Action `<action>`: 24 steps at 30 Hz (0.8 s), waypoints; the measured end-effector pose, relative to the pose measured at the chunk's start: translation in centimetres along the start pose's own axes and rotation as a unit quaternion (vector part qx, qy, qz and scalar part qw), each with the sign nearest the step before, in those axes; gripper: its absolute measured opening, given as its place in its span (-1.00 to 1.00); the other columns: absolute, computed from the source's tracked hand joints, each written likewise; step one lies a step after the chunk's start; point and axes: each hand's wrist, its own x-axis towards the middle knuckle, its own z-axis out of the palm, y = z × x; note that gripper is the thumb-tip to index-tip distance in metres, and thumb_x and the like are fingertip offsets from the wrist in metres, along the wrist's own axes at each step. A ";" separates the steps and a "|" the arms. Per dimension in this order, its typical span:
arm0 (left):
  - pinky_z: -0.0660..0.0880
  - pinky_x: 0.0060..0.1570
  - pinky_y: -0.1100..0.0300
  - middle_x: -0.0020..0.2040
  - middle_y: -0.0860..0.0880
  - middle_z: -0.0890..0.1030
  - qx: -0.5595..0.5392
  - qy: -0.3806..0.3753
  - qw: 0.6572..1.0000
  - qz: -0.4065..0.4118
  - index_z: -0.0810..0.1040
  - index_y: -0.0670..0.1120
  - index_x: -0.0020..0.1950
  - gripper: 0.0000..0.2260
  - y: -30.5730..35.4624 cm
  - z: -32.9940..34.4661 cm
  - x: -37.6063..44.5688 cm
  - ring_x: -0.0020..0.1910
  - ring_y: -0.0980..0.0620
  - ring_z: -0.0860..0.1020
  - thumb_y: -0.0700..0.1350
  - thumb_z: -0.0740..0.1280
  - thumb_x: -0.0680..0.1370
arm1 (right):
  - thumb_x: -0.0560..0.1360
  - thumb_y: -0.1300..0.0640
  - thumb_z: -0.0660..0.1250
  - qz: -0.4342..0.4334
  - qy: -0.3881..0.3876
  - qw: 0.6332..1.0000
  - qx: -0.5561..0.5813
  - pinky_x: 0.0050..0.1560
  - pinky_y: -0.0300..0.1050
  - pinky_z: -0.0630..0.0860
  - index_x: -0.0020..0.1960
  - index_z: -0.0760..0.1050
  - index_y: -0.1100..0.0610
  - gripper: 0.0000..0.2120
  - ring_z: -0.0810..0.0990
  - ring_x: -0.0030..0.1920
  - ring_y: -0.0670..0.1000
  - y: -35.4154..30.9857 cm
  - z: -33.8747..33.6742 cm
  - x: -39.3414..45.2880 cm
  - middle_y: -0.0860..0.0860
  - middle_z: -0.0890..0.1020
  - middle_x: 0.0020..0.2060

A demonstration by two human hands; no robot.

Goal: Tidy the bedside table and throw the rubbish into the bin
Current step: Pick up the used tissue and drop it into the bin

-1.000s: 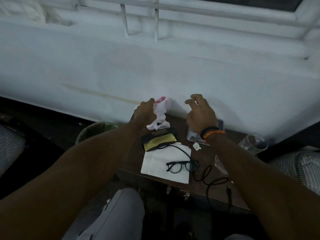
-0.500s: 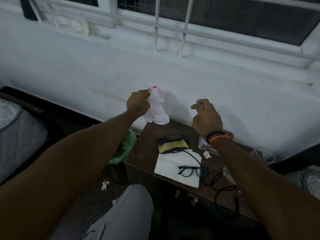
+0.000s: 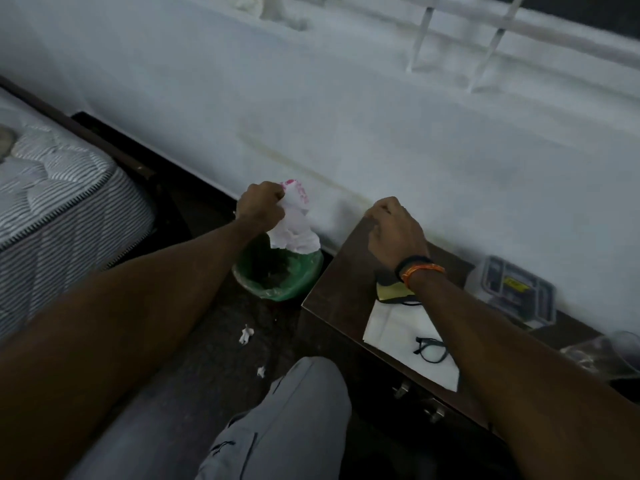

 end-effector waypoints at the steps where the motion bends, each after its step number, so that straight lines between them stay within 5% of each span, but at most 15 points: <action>1: 0.57 -0.15 0.02 -0.13 -0.16 0.65 0.003 -0.005 1.000 -0.007 0.59 -0.13 -0.14 -0.84 -0.8 0.6 -0.1 -0.09 -0.26 0.60 -0.29 0.32 0.33 | 0.42 0.32 0.25 -0.003 -0.010 1.000 0.002 -0.03 -0.02 0.54 0.12 0.58 0.20 -0.70 0.55 0.04 0.16 -0.1 0.9 0.1 0.10 0.51 0.16; 7: 0.55 0.07 -0.05 0.11 -0.18 0.64 0.016 -0.002 0.999 -0.036 0.62 -0.06 0.14 -0.68 -3.4 3.7 0.1 0.11 -0.27 0.58 -0.28 0.29 0.43 | 0.41 0.31 0.27 -0.013 -0.050 0.999 -0.002 -0.04 0.02 0.56 0.09 0.57 0.19 -0.72 0.54 0.04 0.17 0.2 4.4 -0.3 0.12 0.50 0.14; 14: 0.53 -0.02 -0.09 0.16 -0.25 0.56 0.002 -0.028 0.999 -0.037 0.40 -0.17 0.25 -0.61 -2.8 4.6 1.0 0.11 -0.31 0.55 -0.08 0.37 0.48 | 0.42 0.32 0.28 0.005 -0.046 0.999 0.003 -0.05 0.01 0.56 0.11 0.58 0.19 -0.71 0.55 0.02 0.14 1.4 3.5 -1.3 0.11 0.50 0.16; 18: 0.47 0.11 -0.07 0.25 -0.24 0.51 0.002 -0.049 0.999 0.020 0.38 -0.18 0.36 -0.57 0.0 4.7 0.3 0.25 -0.25 0.47 -0.12 0.35 0.52 | 0.40 0.34 0.27 0.025 -0.021 0.999 0.010 -0.02 0.03 0.56 0.07 0.59 0.19 -0.72 0.57 0.03 0.17 2.3 1.4 -2.5 0.13 0.52 0.13; 24: 0.47 0.13 -0.03 0.20 -0.19 0.56 -0.027 -0.070 0.987 0.141 0.49 -0.16 0.31 -0.63 6.4 4.8 -2.8 0.17 -0.19 0.53 -0.14 0.36 0.51 | 0.46 0.29 0.25 0.072 -0.011 0.997 -0.028 0.01 -0.03 0.50 0.11 0.59 0.18 -0.73 0.55 0.07 0.15 4.3 -3.3 -5.9 0.12 0.58 0.08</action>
